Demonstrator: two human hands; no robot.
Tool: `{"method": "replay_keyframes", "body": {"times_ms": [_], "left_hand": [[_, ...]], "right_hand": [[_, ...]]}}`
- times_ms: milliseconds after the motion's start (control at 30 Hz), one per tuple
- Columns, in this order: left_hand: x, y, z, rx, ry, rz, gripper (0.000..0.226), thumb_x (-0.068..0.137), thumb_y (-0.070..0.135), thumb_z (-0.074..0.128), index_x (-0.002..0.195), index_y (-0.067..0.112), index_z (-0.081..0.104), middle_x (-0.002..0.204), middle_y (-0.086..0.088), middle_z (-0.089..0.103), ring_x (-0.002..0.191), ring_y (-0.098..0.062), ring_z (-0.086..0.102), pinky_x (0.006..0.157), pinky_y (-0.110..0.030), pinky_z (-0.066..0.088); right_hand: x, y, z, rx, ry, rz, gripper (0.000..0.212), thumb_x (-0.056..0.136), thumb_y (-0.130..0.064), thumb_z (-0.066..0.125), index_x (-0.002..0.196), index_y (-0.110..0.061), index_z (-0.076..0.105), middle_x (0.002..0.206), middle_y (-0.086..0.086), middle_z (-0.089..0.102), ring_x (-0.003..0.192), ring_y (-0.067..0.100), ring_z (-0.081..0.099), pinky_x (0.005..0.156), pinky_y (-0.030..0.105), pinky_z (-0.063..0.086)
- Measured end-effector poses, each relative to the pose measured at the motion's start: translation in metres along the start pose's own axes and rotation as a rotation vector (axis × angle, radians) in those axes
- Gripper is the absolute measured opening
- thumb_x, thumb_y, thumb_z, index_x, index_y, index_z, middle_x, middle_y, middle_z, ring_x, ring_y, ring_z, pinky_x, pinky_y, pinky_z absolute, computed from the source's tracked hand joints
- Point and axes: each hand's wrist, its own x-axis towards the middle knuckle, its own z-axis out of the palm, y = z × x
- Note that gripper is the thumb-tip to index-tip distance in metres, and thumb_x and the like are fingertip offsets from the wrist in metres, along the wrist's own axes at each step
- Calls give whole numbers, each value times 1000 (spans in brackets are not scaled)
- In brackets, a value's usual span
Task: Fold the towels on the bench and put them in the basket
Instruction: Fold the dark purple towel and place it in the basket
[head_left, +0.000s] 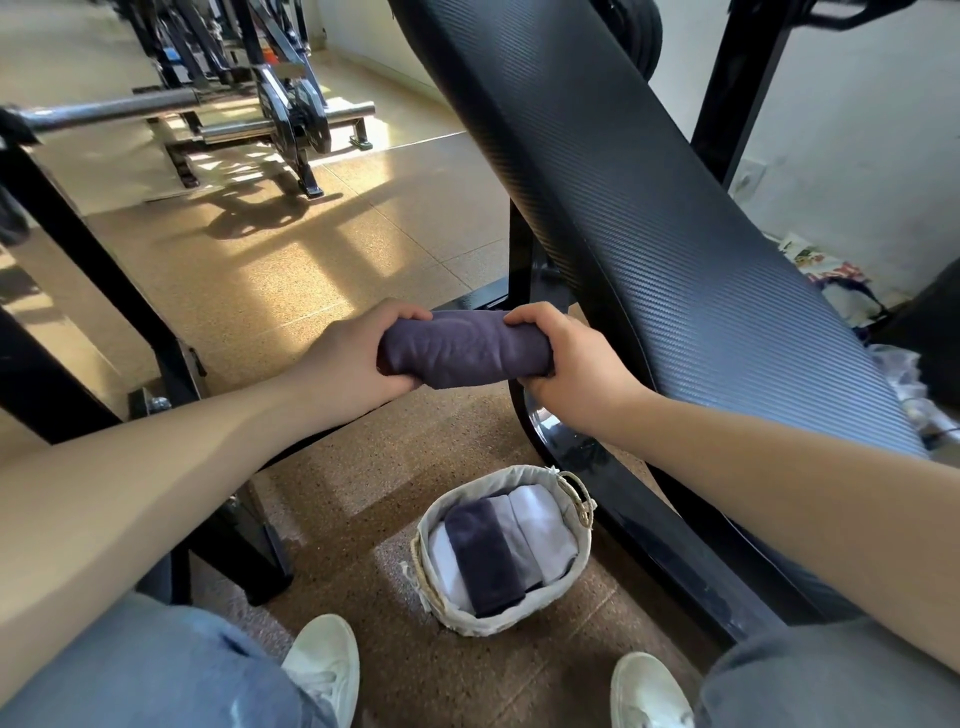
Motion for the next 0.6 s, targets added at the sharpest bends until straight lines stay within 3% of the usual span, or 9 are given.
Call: {"method": "replay_keyframes", "body": {"times_ms": [100, 200, 267, 367, 467, 533, 600], "left_hand": [[2, -2, -2, -3, 33, 14, 52, 79, 16, 77, 122, 39, 59, 102, 8, 68, 86, 2, 60, 69, -11, 42], [2, -1, -3, 40, 50, 22, 47, 79, 18, 75, 120, 36, 61, 103, 5, 67, 90, -11, 62, 74, -21, 44], [3, 0, -2, 77, 67, -6, 50, 80, 21, 75, 126, 32, 59, 108, 5, 63, 95, -14, 59, 79, -26, 42], [3, 4, 2, 60, 114, -107, 62, 80, 24, 76, 137, 25, 50, 102, 7, 58, 95, -15, 57, 80, -26, 40], [3, 11, 5, 15, 148, -172, 62, 83, 23, 72, 138, 23, 45, 90, 7, 55, 89, -17, 56, 71, -25, 38], [2, 16, 5, 60, 161, -150, 64, 85, 22, 71, 142, 22, 42, 96, 3, 52, 91, -17, 52, 75, -26, 37], [2, 21, 5, 65, 147, -134, 62, 89, 23, 69, 143, 25, 41, 96, 5, 52, 85, -15, 53, 73, -25, 39]], "right_hand": [[1, -1, -2, -27, 32, -38, 57, 79, -4, 73, 130, -28, 61, 116, 4, 65, 103, 17, 59, 87, 26, 48], [0, 0, 0, -67, 90, -55, 51, 80, -9, 77, 127, -27, 68, 105, 0, 55, 95, 12, 51, 84, 18, 41], [0, 1, 3, -96, 144, -74, 49, 78, -13, 81, 124, -25, 71, 109, 0, 47, 101, 17, 50, 90, 24, 41], [-1, 0, 6, -141, 167, -79, 46, 76, -18, 83, 121, -23, 74, 115, 5, 52, 111, 25, 50, 95, 33, 43], [0, -6, 3, -96, 144, -59, 40, 78, -17, 80, 118, -21, 75, 102, 3, 56, 95, 20, 57, 80, 25, 48], [0, -9, 2, -73, 136, -38, 39, 80, -17, 77, 118, -23, 74, 94, 0, 52, 85, 15, 56, 69, 16, 42], [-1, -12, 1, -68, 139, -47, 42, 82, -18, 74, 122, -27, 73, 92, -3, 49, 84, 12, 53, 69, 13, 38]]}}
